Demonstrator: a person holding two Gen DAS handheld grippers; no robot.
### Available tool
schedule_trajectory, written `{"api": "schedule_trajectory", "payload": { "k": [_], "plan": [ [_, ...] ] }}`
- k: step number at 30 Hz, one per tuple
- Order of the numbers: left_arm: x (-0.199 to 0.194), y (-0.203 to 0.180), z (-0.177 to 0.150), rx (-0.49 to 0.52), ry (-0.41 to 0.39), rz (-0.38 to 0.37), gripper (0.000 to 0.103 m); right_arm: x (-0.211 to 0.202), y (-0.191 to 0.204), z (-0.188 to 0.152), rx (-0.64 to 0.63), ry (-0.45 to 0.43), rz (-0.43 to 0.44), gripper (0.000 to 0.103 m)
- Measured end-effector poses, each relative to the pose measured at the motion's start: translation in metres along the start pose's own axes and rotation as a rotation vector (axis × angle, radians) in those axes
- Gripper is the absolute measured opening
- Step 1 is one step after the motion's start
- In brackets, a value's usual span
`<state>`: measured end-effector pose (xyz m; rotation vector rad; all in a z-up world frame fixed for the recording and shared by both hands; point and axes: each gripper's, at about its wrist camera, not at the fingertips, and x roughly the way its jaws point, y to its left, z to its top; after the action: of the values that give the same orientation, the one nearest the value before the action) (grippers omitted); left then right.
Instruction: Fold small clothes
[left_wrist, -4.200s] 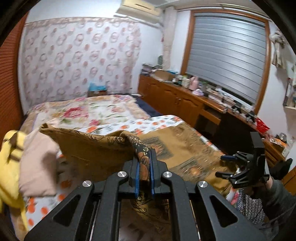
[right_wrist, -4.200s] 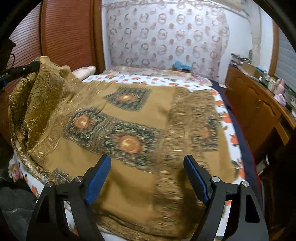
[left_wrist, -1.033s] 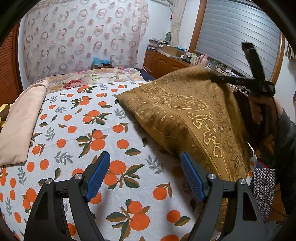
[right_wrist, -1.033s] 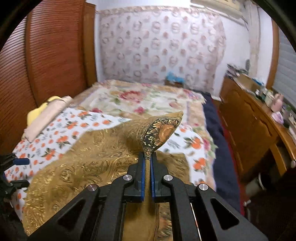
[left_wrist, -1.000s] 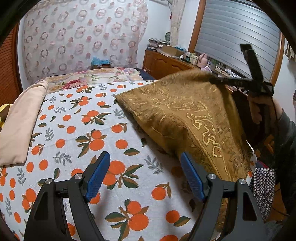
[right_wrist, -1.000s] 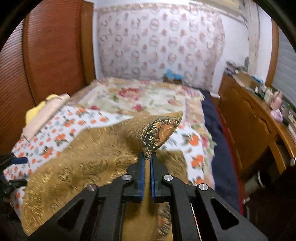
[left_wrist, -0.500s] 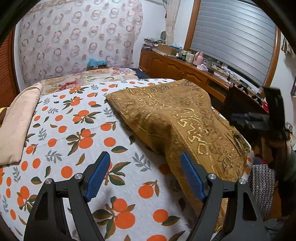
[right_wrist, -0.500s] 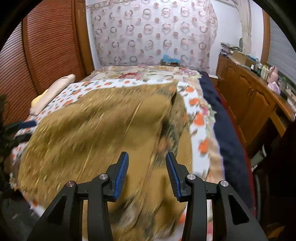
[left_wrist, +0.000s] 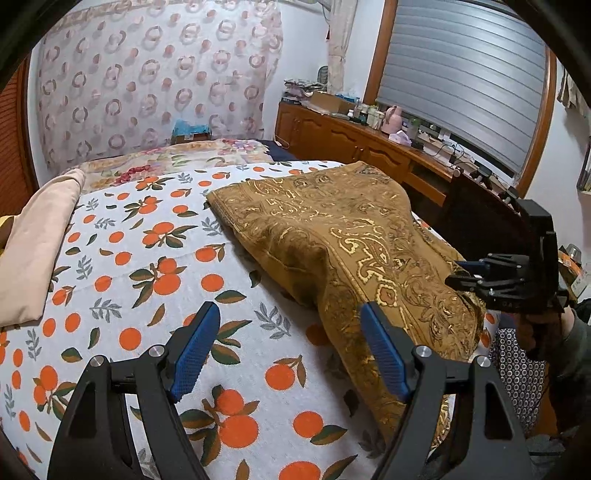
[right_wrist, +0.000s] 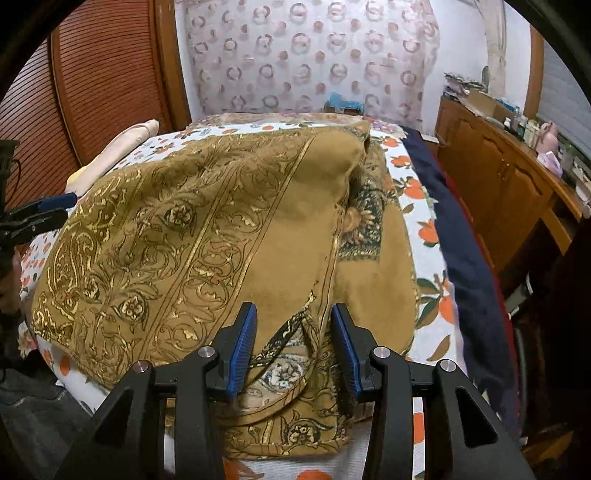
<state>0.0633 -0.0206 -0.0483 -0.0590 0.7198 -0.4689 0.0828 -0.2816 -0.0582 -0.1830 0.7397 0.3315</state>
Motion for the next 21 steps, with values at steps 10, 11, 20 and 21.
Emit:
{"api": "schedule_trajectory", "payload": {
  "k": [10,11,20,21],
  "plan": [
    [-0.004,-0.009,0.001,0.011,-0.004,-0.022,0.079,-0.093,-0.004,-0.005,0.009,-0.191,-0.031,0.005],
    [-0.004,-0.01,0.002,0.01,-0.002,-0.026,0.079,-0.103,-0.007,-0.006,0.01,-0.201,-0.049,0.005],
    [0.019,-0.025,0.001,0.039,0.05,-0.038,0.079,-0.086,-0.018,-0.039,0.03,-0.039,-0.098,0.005],
    [0.024,-0.026,-0.001,0.042,0.066,-0.028,0.079,-0.086,-0.019,-0.04,0.041,-0.039,-0.093,0.005]
  ]
}}
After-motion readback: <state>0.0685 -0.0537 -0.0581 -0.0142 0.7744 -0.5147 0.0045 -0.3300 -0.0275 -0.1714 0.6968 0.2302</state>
